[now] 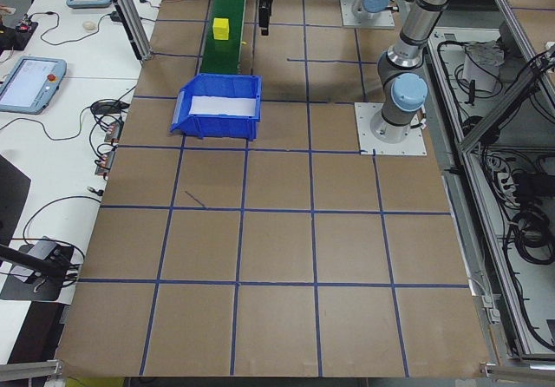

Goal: Move block left to right into plate

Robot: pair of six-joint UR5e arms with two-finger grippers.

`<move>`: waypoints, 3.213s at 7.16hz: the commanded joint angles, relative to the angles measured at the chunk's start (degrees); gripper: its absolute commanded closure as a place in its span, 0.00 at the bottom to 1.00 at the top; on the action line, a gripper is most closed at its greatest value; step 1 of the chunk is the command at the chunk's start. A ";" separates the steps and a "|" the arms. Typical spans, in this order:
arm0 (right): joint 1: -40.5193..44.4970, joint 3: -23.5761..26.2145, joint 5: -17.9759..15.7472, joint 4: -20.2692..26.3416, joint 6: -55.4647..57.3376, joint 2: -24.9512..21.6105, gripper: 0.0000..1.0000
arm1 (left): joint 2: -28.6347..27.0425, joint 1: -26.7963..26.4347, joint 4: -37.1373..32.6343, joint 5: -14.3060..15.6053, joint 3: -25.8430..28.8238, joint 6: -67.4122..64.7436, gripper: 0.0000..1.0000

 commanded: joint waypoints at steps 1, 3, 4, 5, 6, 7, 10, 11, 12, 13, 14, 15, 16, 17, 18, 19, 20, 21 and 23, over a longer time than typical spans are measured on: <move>1.38 -1.74 5.14 -0.65 1.61 3.17 0.00 | 0.00 0.03 0.00 -0.05 0.00 0.00 0.00; 1.38 -1.48 7.69 -1.00 2.05 4.40 0.00 | 0.00 0.03 0.00 0.04 0.00 0.00 0.00; 1.38 -1.48 8.15 -2.22 2.14 5.02 0.00 | 0.00 0.03 0.00 0.04 0.00 0.00 0.00; 1.38 -1.48 8.24 -2.32 2.14 5.11 0.00 | 0.00 0.12 0.00 0.04 0.00 0.00 0.00; 1.38 -1.48 8.85 -2.58 2.23 5.64 0.00 | 0.00 0.03 0.00 0.04 0.00 0.00 0.00; 1.38 -1.48 9.99 -2.67 2.32 5.99 0.00 | 0.00 0.03 0.09 -0.05 0.00 0.00 0.00; 1.38 0.53 9.83 -4.51 2.23 6.34 0.00 | 0.00 0.12 0.09 -0.05 0.00 0.00 0.00; 1.38 0.81 9.74 -5.30 2.23 6.95 0.01 | 0.00 0.12 0.09 -0.05 0.00 0.00 0.00; 1.38 0.81 9.65 -5.66 2.23 7.05 0.01 | 0.00 0.12 0.09 -0.05 0.00 0.00 0.00; 1.38 1.07 9.13 -6.71 1.53 7.83 0.13 | 0.00 0.12 0.09 0.04 0.00 0.00 0.00; 1.38 1.25 5.29 -7.06 0.13 8.19 0.38 | 0.00 0.21 0.09 0.04 0.00 0.00 0.00; 1.30 1.34 0.29 -6.98 -4.75 7.32 0.47 | 0.00 0.21 0.09 0.12 0.00 0.00 0.00; 1.21 1.51 -8.20 -6.63 -10.54 4.53 0.48 | 0.00 0.21 0.09 0.21 0.00 0.00 0.00; 0.77 1.95 -16.37 -5.76 -18.61 1.28 0.50 | 0.00 0.21 0.09 0.21 0.00 0.00 0.00; -1.14 3.17 -23.76 -3.75 -25.65 -2.75 0.52 | 0.00 0.21 0.09 0.30 0.00 0.00 0.00; -6.82 4.75 -29.23 1.14 -30.07 -8.54 0.54 | 0.00 0.21 0.09 0.21 0.00 0.00 0.00; -14.45 6.94 -29.37 6.94 -35.16 -13.82 0.57 | 0.00 0.21 0.09 0.30 0.00 0.00 0.00; -22.44 9.31 -29.20 6.65 -44.17 -15.87 0.58 | 0.00 0.21 0.09 0.39 0.00 0.00 0.00; -38.88 11.53 -28.85 6.47 -59.58 -16.33 0.62 | 0.00 0.21 0.09 0.30 0.00 0.00 0.00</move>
